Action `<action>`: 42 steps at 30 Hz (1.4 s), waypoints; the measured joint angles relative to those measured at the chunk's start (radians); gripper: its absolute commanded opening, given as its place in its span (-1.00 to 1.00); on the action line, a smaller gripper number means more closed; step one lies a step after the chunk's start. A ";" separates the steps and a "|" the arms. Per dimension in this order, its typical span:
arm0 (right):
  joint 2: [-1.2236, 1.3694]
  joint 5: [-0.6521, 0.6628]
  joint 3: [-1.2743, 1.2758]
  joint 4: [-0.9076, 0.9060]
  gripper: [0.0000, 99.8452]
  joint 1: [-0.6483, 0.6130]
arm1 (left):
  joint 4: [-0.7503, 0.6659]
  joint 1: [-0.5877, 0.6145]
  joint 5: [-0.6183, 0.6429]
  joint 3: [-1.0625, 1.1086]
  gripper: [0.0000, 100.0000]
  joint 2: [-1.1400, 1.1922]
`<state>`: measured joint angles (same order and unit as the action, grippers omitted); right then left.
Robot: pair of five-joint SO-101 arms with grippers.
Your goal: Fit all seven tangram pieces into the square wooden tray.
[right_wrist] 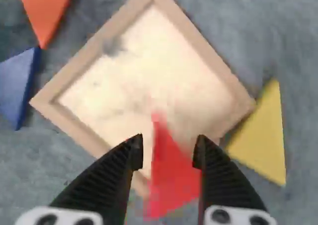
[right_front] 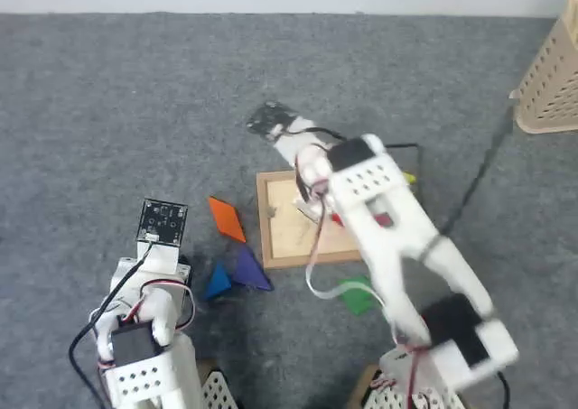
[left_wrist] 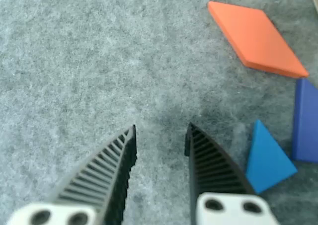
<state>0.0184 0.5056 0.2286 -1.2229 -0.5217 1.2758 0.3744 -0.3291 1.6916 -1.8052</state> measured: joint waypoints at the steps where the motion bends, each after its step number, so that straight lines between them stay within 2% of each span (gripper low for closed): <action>1: 0.043 0.041 -0.029 0.000 -0.71 0.002 | 0.000 0.000 0.000 0.000 -0.70 0.000; 5: 0.166 0.178 -0.120 -0.028 -0.71 -0.018 | 0.000 0.000 0.000 0.000 -0.70 0.000; 8: 0.196 0.184 -0.173 -0.038 -0.71 -0.023 | 0.000 0.000 0.000 0.000 -0.70 0.000; 11: 0.190 0.092 -0.226 -0.089 -0.71 -0.002 | 0.000 0.000 0.000 0.000 -0.70 0.000; 15: 0.091 -0.026 -0.222 -0.161 -0.71 0.104 | 0.000 0.000 0.000 0.000 -0.70 0.000; 20: -0.178 -0.051 -0.014 -0.137 -0.70 0.245 | 0.000 0.000 0.000 0.000 -0.70 0.000; 25: -0.431 -0.008 0.394 -0.035 -0.67 0.279 | 0.000 0.000 0.000 0.000 -0.70 0.000; 28: -0.486 0.061 0.594 0.029 -0.55 0.276 | 0.000 0.000 0.000 0.000 -0.70 0.000; 31: -0.497 0.189 0.690 0.048 -0.45 0.278 | 0.000 0.000 0.000 0.000 -0.70 0.000; 38: -0.499 0.517 0.703 0.098 -0.37 0.322 | 0.000 0.000 0.000 0.000 -0.70 0.000; 42: -0.456 0.631 0.703 0.170 -0.34 0.356 | 0.000 0.000 0.000 0.000 -0.70 0.000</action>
<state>-0.4373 1.1362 0.9314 -1.0526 -0.1657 1.2758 0.3744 -0.3291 1.6916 -1.8052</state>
